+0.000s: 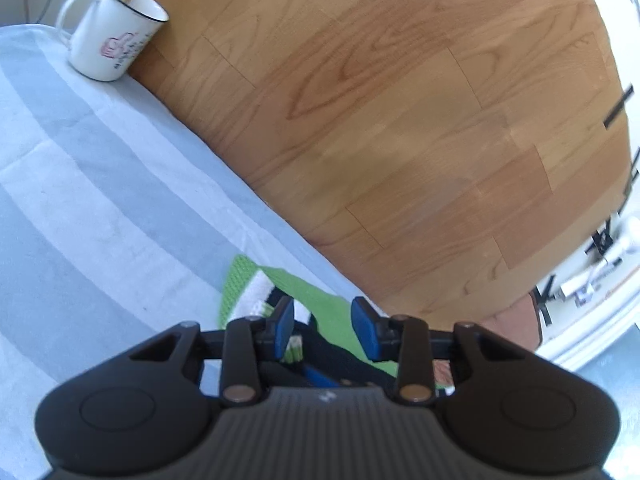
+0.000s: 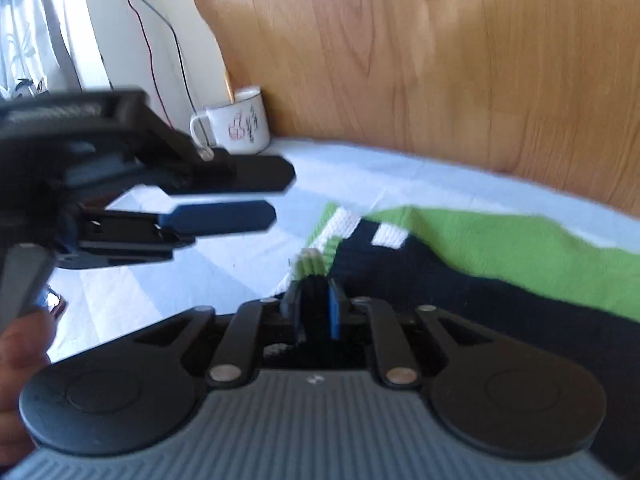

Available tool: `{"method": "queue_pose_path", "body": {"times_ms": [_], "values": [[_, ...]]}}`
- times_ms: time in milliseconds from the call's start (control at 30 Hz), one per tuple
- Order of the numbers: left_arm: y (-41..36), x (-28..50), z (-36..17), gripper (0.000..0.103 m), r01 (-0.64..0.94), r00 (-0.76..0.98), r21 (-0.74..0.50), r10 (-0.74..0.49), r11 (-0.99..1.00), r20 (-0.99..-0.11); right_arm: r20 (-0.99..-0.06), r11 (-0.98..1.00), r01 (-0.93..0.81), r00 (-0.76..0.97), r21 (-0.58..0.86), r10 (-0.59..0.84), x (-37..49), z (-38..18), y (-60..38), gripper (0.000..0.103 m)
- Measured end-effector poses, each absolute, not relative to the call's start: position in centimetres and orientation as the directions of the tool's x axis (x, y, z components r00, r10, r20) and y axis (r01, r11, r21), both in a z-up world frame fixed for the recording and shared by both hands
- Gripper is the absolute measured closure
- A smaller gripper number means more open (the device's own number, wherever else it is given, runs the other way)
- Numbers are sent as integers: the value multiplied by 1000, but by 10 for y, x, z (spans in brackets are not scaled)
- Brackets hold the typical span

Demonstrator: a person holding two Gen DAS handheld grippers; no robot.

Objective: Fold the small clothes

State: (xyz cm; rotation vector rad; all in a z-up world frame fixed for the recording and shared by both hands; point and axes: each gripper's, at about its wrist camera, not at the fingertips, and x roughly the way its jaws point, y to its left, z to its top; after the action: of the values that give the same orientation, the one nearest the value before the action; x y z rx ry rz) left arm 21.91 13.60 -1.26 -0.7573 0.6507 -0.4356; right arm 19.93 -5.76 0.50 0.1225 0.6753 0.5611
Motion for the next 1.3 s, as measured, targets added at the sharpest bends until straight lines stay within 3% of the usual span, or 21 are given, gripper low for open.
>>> {"method": "queue_pose_path", "body": {"times_ms": [33, 167, 367, 433, 467, 500, 533, 600, 767, 1100, 1300], "values": [[133, 219, -12, 68, 148, 714, -742, -590, 653, -377, -522, 850, -431, 671, 302, 526, 192, 12, -72, 64], [112, 217, -12, 66, 229, 672, -720, -642, 655, -370, -455, 926, -310, 807, 216, 376, 162, 36, -132, 64], [74, 208, -12, 67, 340, 628, -598, -648, 726, -431, -558, 985, -23, 821, 171, 116, 156, 14, -211, 65], [67, 213, -20, 67, 303, 627, -544, -593, 783, -505, -572, 986, 101, 821, 134, -7, 154, -1, -232, 76], [65, 219, -28, 71, 272, 620, -520, -560, 810, -549, -561, 971, 151, 827, 186, -21, 150, -7, -247, 67], [67, 223, -34, 84, 254, 619, -520, -550, 815, -561, -546, 932, 177, 837, 316, 26, 145, -6, -266, 67], [72, 225, -36, 89, 238, 620, -537, -552, 810, -558, -535, 897, 227, 845, 379, 12, 141, -6, -277, 74], [83, 228, -41, 89, 207, 602, -609, -591, 765, -537, -543, 836, 311, 840, 451, -19, 133, -10, -294, 71], [89, 229, -44, 90, 190, 595, -641, -607, 743, -528, -505, 730, 314, 862, 608, 50, 121, -18, -313, 73], [88, 233, -45, 90, 190, 592, -645, -610, 740, -526, -512, 806, 355, 856, 474, -76, 108, -20, -312, 68], [88, 232, -44, 88, 194, 593, -640, -609, 744, -528, -472, 878, 207, 881, 431, 25, 50, -9, -297, 66]]}}
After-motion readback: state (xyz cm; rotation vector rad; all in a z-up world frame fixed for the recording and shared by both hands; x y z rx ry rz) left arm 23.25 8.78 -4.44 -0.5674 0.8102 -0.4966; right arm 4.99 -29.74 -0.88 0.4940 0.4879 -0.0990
